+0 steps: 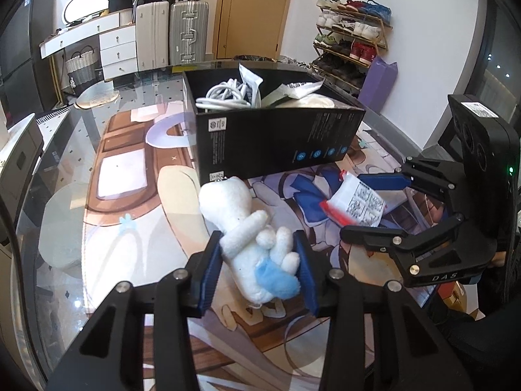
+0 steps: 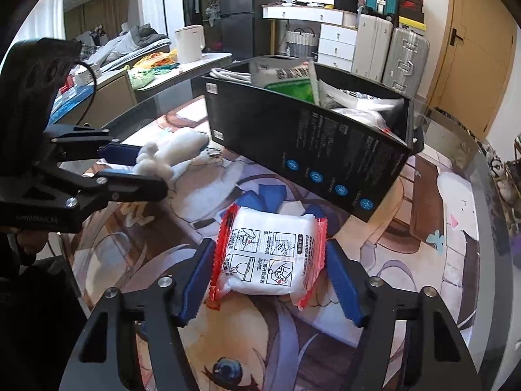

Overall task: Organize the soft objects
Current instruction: 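Carry the plush toy and red-edged packet over the black box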

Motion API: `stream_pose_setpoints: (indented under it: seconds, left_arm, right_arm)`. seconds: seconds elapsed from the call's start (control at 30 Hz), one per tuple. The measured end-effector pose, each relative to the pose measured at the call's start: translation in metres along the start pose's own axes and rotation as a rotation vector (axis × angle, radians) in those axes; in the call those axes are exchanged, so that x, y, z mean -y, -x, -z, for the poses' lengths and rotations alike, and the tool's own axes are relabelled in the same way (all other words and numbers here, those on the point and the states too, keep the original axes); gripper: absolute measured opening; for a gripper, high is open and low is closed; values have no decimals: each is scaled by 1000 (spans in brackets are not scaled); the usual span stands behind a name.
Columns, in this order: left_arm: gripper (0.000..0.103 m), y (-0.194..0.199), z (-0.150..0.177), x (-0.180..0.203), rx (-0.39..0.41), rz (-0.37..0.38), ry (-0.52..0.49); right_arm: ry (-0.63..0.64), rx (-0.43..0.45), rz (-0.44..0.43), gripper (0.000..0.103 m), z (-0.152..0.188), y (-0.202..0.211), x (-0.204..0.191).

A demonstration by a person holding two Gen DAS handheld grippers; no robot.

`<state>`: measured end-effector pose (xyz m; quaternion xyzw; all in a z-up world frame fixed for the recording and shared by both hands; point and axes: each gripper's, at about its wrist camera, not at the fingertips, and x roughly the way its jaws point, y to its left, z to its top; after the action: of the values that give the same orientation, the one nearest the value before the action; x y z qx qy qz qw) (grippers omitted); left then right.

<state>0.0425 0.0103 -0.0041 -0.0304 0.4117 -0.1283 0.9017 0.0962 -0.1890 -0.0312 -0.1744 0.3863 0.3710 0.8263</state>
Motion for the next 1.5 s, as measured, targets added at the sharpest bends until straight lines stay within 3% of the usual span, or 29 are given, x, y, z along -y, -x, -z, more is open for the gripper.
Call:
stream_pose_setpoints:
  seconds: [0.27,1.03,1.5]
  left_arm:
    - [42,12,-4,4,40,3,3]
    - [42,69,-32,3,220,-25,45]
    - [42,54,-75,1,249,-27,31]
  right_arm:
    - [26,34,2,59,1,14,-3]
    - [-7,218,26,58,-23,86,5]
    - [-41,245,92,58,-51,91,31]
